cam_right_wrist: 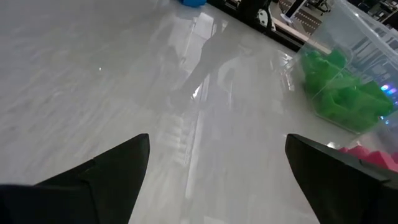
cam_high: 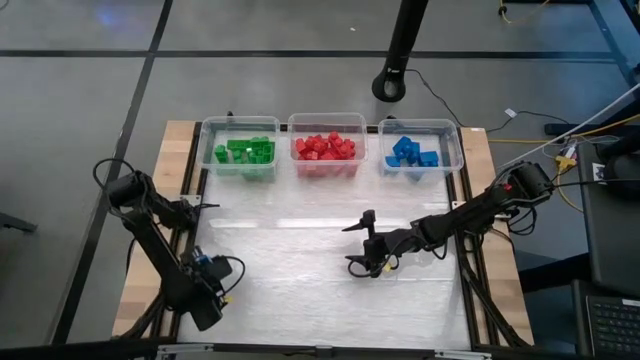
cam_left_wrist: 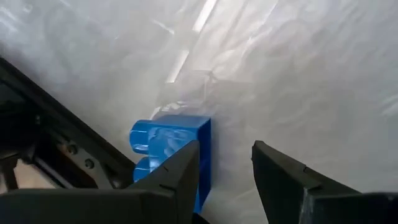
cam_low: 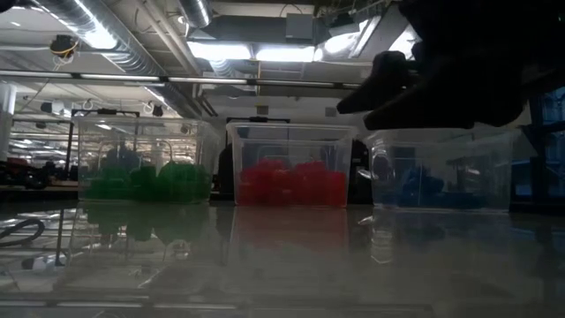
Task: Sort blocks
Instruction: Put the blue game piece into the right transparent bin
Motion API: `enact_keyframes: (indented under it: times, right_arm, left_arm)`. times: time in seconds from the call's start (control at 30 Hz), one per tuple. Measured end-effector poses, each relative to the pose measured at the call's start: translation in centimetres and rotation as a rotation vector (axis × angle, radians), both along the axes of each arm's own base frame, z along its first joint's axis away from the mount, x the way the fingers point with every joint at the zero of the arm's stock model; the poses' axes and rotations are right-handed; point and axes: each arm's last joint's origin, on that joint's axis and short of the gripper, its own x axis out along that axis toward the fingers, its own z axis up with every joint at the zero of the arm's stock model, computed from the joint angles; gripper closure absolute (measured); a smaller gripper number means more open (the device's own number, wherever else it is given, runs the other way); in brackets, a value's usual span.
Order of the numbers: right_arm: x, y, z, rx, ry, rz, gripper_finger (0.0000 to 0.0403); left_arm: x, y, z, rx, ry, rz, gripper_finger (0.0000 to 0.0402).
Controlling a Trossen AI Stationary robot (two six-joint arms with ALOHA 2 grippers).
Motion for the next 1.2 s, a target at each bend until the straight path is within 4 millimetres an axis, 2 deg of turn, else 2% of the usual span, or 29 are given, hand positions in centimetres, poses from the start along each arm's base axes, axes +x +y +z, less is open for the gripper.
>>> enact_keyframes:
  times: [0.17, 0.47, 0.77, 0.97, 1.2]
  right_arm:
    - [-0.1, 0.0, -0.2, -0.005, 0.021, -0.002, 0.0026]
    - [-0.1, -0.1, -0.3, -0.013, 0.033, -0.011, 0.0026]
    - [-0.1, -0.1, -0.3, -0.012, 0.031, -0.012, 0.0026]
    - [-0.1, -0.1, -0.3, -0.012, 0.031, -0.013, 0.0026]
    - [-0.1, -0.1, -0.3, -0.009, 0.033, -0.008, 0.0026]
  left_arm:
    - [-0.5, 0.5, -0.9, 0.011, 0.035, 0.010, 0.0260]
    - [-0.9, 1.2, -1.7, 0.048, 0.069, -0.011, 0.0205]
    - [-1.8, 2.2, -3.2, 0.087, 0.107, 0.009, 0.0212]
    - [-2.1, 3.0, -3.8, 0.131, 0.114, 0.010, 0.0257]
    - [-2.3, 3.3, -3.4, 0.190, 0.116, -0.014, 0.0376]
